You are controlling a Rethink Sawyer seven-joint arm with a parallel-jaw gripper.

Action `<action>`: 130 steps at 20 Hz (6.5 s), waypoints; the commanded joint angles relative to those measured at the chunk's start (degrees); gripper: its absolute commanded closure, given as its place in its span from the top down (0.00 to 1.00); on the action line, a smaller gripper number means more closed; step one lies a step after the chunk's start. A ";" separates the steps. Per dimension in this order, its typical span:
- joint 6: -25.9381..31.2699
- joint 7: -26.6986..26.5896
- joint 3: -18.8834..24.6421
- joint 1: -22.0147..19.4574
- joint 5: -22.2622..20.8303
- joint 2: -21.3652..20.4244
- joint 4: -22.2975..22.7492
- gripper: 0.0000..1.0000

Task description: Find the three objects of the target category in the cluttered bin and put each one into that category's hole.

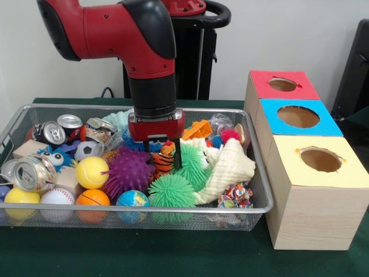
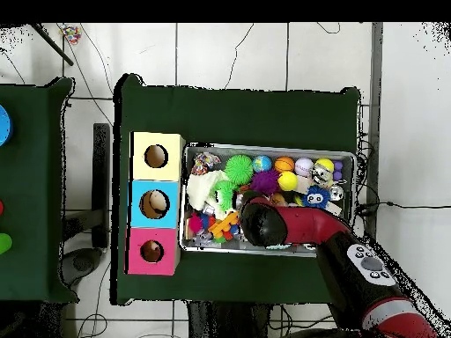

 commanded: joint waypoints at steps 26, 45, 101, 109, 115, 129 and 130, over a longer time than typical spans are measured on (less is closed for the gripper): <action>4.99 2.42 -4.51 -0.01 -0.97 -1.58 2.84 0.00; 13.10 0.66 -1.97 -1.95 2.60 -18.28 13.30 0.00; 27.75 -4.39 2.15 -8.20 13.44 -34.71 18.97 0.00; 31.53 -6.91 4.96 -11.04 13.00 -30.98 13.31 0.00; 35.41 -8.33 6.05 -12.33 11.70 -29.22 8.70 0.00; 42.12 -9.33 7.03 -12.38 8.91 -26.67 0.60 0.00; 42.45 -9.16 7.09 -12.20 8.96 -26.60 0.34 0.00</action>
